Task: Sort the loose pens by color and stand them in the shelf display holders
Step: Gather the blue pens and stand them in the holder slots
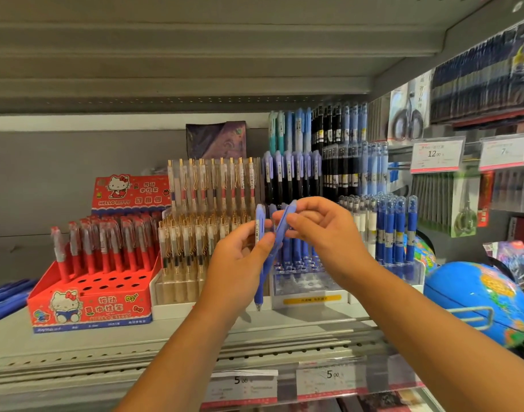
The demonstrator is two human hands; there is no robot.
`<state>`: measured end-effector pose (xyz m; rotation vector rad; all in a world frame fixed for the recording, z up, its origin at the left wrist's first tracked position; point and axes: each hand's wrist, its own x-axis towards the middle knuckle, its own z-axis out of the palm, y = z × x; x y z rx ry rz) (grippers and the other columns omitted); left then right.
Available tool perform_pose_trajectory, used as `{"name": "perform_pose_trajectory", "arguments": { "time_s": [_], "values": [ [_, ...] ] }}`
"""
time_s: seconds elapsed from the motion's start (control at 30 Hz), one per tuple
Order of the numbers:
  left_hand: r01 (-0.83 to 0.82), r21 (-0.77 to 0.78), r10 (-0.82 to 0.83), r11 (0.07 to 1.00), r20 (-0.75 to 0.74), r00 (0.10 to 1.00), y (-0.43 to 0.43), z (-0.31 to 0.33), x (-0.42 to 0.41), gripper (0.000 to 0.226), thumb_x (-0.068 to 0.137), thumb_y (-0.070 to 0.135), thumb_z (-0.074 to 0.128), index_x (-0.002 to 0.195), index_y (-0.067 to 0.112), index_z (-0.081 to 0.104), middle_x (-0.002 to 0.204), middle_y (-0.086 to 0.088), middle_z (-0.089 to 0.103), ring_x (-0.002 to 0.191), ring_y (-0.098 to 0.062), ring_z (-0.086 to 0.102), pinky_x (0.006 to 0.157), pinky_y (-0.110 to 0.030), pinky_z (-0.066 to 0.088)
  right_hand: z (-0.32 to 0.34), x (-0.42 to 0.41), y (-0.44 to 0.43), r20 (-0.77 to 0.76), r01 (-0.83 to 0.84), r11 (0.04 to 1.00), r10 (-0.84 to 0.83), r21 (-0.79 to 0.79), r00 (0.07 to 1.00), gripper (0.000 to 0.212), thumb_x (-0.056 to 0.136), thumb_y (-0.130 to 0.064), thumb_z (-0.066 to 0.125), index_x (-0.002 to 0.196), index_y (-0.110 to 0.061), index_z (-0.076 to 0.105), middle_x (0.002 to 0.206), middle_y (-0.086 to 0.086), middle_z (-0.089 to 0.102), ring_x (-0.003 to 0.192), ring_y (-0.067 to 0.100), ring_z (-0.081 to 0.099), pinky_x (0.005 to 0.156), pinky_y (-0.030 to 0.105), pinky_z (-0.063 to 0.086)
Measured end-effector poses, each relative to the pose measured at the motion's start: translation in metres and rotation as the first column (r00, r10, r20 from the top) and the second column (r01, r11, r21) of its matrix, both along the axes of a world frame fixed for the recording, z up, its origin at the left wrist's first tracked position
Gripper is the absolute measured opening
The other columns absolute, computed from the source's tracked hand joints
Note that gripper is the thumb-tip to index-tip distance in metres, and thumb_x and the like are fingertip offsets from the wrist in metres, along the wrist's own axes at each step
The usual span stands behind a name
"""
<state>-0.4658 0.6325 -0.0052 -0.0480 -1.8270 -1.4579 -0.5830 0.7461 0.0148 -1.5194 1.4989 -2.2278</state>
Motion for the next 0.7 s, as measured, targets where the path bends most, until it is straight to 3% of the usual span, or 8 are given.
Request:
{"name": "perform_pose_trajectory", "arguments": {
  "time_s": [0.13, 0.23, 0.33, 0.4, 0.47, 0.57, 0.63, 0.7],
  "values": [
    [-0.102, -0.047, 0.100, 0.994, -0.045, 0.994, -0.003, -0.002, 0.000, 0.025, 0.095, 0.021, 0.063, 0.109, 0.040, 0.069, 0.076, -0.001, 0.062, 0.066, -0.005, 0.054, 0.068, -0.013, 0.049, 0.002, -0.003, 0.005, 0.045, 0.052, 0.995, -0.048, -0.083, 0.998, 0.016, 0.092, -0.005, 0.063, 0.108, -0.008, 0.061, 0.096, 0.008, 0.076, 0.092, 0.024, 0.073, 0.070, 0.034, 0.060],
    [-0.142, -0.057, 0.138, 0.988, -0.076, 0.988, -0.004, -0.002, 0.001, 0.029, 0.091, 0.022, 0.068, 0.110, 0.044, 0.068, 0.070, 0.007, 0.052, 0.061, -0.004, 0.045, 0.064, -0.012, 0.045, 0.001, -0.007, 0.006, -0.040, 0.230, 0.966, -0.236, -0.114, 0.971, 0.023, 0.090, -0.013, 0.068, 0.111, -0.021, 0.065, 0.096, 0.005, 0.074, 0.092, 0.019, 0.072, 0.066, 0.031, 0.060],
    [-0.163, -0.074, 0.157, 0.984, -0.089, 0.984, -0.002, 0.000, 0.002, 0.034, 0.087, 0.020, 0.072, 0.104, 0.049, 0.067, 0.073, -0.011, 0.059, 0.066, -0.005, 0.050, 0.072, -0.020, 0.054, 0.000, -0.014, 0.004, -0.128, 0.451, 0.874, -0.476, -0.181, 0.870, 0.023, 0.092, -0.014, 0.067, 0.114, -0.020, 0.065, 0.098, 0.000, 0.070, 0.091, 0.017, 0.069, 0.070, 0.038, 0.061],
    [-0.168, -0.072, 0.161, 0.983, -0.093, 0.983, -0.001, 0.000, 0.002, 0.034, 0.085, 0.019, 0.073, 0.104, 0.047, 0.067, 0.079, -0.013, 0.067, 0.067, -0.006, 0.053, 0.077, -0.024, 0.056, 0.000, -0.018, 0.005, -0.161, 0.552, 0.800, -0.592, -0.237, 0.789, 0.022, 0.093, -0.018, 0.067, 0.114, -0.020, 0.065, 0.098, -0.004, 0.069, 0.092, 0.013, 0.067, 0.076, 0.040, 0.060],
    [-0.174, -0.070, 0.168, 0.982, -0.088, 0.982, -0.002, 0.000, 0.002, 0.036, 0.084, 0.019, 0.075, 0.106, 0.046, 0.067, 0.082, -0.008, 0.071, 0.066, -0.005, 0.053, 0.077, -0.023, 0.056, 0.001, -0.021, 0.005, -0.184, 0.612, 0.744, -0.663, -0.268, 0.725, 0.022, 0.092, -0.020, 0.067, 0.114, -0.021, 0.065, 0.097, -0.010, 0.068, 0.091, 0.006, 0.066, 0.079, 0.031, 0.058],
    [-0.192, -0.086, 0.186, 0.978, -0.071, 0.980, -0.003, 0.000, 0.002, 0.037, 0.083, 0.020, 0.075, 0.106, 0.048, 0.066, 0.069, 0.013, 0.067, 0.064, 0.002, 0.054, 0.074, -0.015, 0.054, 0.003, -0.025, 0.003, -0.230, 0.692, 0.680, -0.733, -0.242, 0.640, 0.023, 0.091, -0.023, 0.069, 0.114, -0.021, 0.066, 0.094, -0.024, 0.062, 0.088, -0.008, 0.062, 0.077, 0.011, 0.051],
    [-0.192, -0.097, 0.187, 0.977, -0.066, 0.980, -0.002, 0.000, 0.003, 0.036, 0.083, 0.021, 0.076, 0.104, 0.050, 0.066, 0.065, 0.016, 0.063, 0.062, 0.003, 0.052, 0.070, -0.014, 0.052, 0.003, -0.026, 0.001, -0.245, 0.712, 0.678, -0.733, -0.183, 0.635, 0.024, 0.090, -0.022, 0.070, 0.114, -0.019, 0.067, 0.091, -0.028, 0.059, 0.086, -0.006, 0.062, 0.078, 0.018, 0.054],
    [-0.202, -0.101, 0.197, 0.974, -0.061, 0.979, -0.002, 0.000, 0.003, 0.035, 0.082, 0.024, 0.076, 0.098, 0.054, 0.067, 0.071, -0.001, 0.064, 0.064, -0.003, 0.052, 0.071, -0.025, 0.057, 0.002, -0.027, -0.001, -0.257, 0.713, 0.692, -0.713, -0.111, 0.652, 0.023, 0.090, -0.022, 0.071, 0.112, -0.017, 0.067, 0.088, -0.025, 0.059, 0.084, 0.000, 0.063, 0.075, 0.032, 0.059]
  ]
}}
